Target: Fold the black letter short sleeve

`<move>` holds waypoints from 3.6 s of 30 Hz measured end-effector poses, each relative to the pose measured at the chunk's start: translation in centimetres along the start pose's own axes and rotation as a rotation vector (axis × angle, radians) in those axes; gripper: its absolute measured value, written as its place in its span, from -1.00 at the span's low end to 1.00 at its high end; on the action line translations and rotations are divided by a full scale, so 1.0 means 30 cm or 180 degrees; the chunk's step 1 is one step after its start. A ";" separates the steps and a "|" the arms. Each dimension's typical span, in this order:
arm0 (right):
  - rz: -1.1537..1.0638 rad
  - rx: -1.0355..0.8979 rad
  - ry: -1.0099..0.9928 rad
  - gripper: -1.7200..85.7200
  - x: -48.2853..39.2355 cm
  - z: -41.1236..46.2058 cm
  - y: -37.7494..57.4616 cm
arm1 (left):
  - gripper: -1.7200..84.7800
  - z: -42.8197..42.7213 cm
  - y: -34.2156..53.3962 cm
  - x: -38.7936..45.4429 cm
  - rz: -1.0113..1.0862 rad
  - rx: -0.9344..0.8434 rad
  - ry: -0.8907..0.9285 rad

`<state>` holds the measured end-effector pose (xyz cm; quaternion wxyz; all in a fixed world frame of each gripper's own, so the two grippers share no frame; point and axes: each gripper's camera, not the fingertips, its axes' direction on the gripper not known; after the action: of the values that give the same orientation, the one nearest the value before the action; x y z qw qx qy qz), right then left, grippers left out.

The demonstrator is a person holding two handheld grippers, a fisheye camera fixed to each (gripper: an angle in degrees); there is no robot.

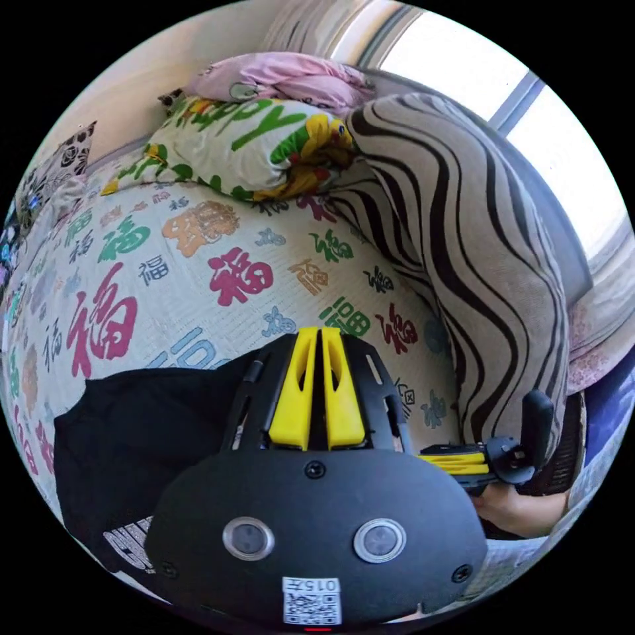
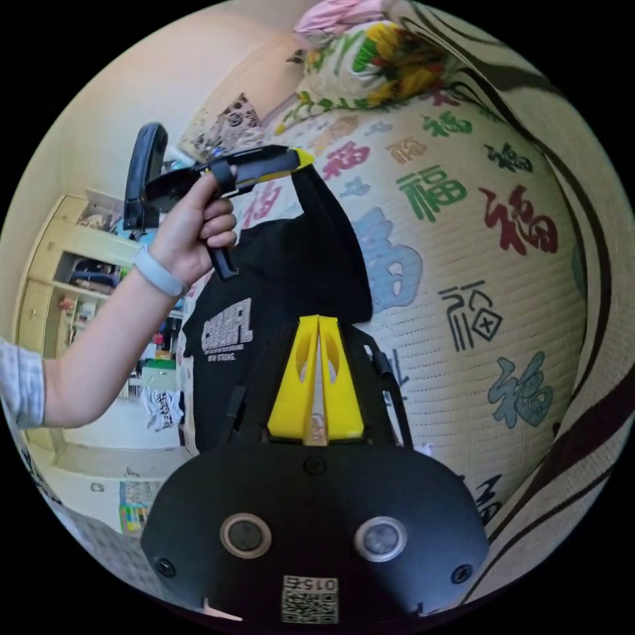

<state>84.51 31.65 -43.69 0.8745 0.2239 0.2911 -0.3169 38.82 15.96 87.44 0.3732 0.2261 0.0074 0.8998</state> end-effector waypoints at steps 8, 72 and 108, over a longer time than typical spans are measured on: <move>-0.0878 0.0195 0.0634 -0.86 -0.272 0.030 -0.018 | -0.97 -0.416 0.335 -0.446 -0.0882 0.0528 -0.0014; -0.0958 -0.1034 0.0552 -0.86 -0.372 0.705 -0.421 | -0.91 -0.426 0.106 -0.979 -0.0846 -0.0289 0.0061; -0.1504 -0.0367 0.0502 -0.97 -0.447 1.147 -0.324 | -0.96 -1.052 0.697 -0.797 -0.1023 0.0213 -0.0297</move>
<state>82.05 10.71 -11.85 0.7620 0.1235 0.4202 -0.4770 26.62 -10.35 53.32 0.5045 0.2758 0.0561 0.8162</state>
